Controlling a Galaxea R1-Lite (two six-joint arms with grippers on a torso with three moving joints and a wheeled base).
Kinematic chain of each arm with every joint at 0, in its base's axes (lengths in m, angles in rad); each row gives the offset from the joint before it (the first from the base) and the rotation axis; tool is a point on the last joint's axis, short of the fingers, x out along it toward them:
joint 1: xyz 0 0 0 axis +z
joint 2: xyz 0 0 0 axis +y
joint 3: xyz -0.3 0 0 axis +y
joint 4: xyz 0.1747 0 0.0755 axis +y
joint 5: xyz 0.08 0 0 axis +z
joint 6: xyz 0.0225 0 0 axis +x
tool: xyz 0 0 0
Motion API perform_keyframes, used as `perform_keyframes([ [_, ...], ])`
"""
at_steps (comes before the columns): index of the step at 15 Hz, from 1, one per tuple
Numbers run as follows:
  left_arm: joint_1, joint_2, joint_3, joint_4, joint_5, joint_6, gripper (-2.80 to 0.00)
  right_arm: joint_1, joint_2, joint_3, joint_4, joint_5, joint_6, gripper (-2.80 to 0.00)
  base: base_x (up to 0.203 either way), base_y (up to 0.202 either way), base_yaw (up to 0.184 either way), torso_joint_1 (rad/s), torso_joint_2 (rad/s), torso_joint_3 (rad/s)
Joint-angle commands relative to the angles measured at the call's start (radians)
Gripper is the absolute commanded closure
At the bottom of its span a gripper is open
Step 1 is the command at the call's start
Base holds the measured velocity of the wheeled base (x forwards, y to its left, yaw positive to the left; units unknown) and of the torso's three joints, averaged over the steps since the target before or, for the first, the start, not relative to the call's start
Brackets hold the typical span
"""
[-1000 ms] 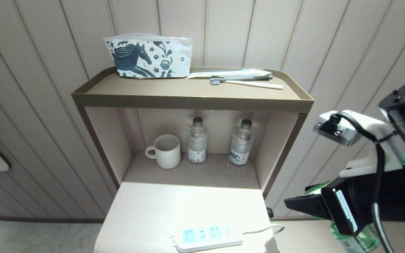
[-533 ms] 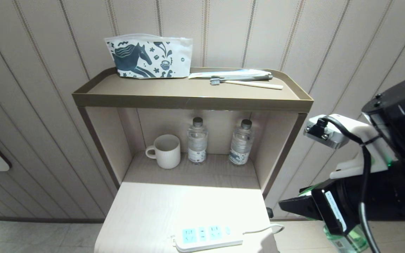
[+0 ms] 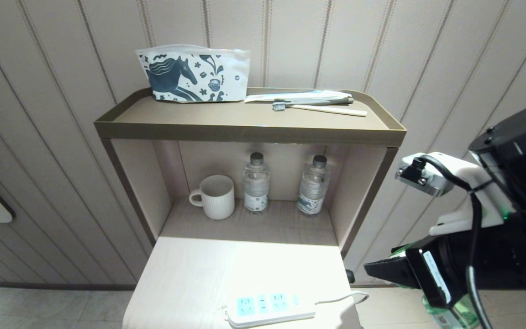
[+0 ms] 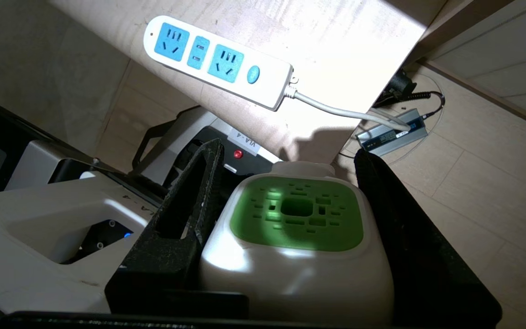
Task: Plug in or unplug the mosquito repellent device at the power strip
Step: Insert the plug into the socket
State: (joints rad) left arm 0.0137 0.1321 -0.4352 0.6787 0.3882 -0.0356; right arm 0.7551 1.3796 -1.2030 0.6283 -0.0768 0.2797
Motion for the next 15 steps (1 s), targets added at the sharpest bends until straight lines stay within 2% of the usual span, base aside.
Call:
perform_keyframes([
  [1,-0.008,-0.124,0.149,-0.146,-0.034,0.096,0.00,-0.003,0.006,0.003,0.004,0.000,0.001,0.00,0.000,0.000,0.000,0.000,0.00,0.000],
  [3,-0.012,-0.130,0.223,-0.302,-0.177,0.124,0.00,-0.003,0.005,0.001,0.004,0.000,0.001,0.00,0.000,0.000,0.000,0.000,0.00,0.000],
  [6,-0.013,-0.130,0.279,-0.340,-0.276,0.124,0.00,-0.003,0.006,-0.001,0.002,0.000,-0.001,0.00,0.000,0.000,0.000,0.000,0.00,0.000],
  [8,-0.013,-0.129,0.310,-0.365,-0.400,0.088,0.00,-0.003,0.008,0.000,0.002,0.000,-0.003,0.00,0.000,0.000,0.000,0.000,0.00,0.000],
  [9,-0.014,-0.129,0.315,-0.368,-0.419,0.077,0.00,-0.003,0.012,0.002,0.002,0.000,-0.008,0.00,0.000,0.000,0.000,0.000,0.00,0.000],
  [13,-0.014,-0.129,0.316,-0.369,-0.410,0.069,0.00,-0.003,0.090,0.009,-0.016,0.002,-0.023,0.00,0.000,0.000,0.000,0.000,0.00,0.000],
  [15,-0.014,-0.129,0.316,-0.369,-0.410,0.071,0.00,-0.003,0.163,-0.013,-0.050,0.008,-0.057,0.00,0.000,0.000,0.000,0.000,0.00,0.000],
])
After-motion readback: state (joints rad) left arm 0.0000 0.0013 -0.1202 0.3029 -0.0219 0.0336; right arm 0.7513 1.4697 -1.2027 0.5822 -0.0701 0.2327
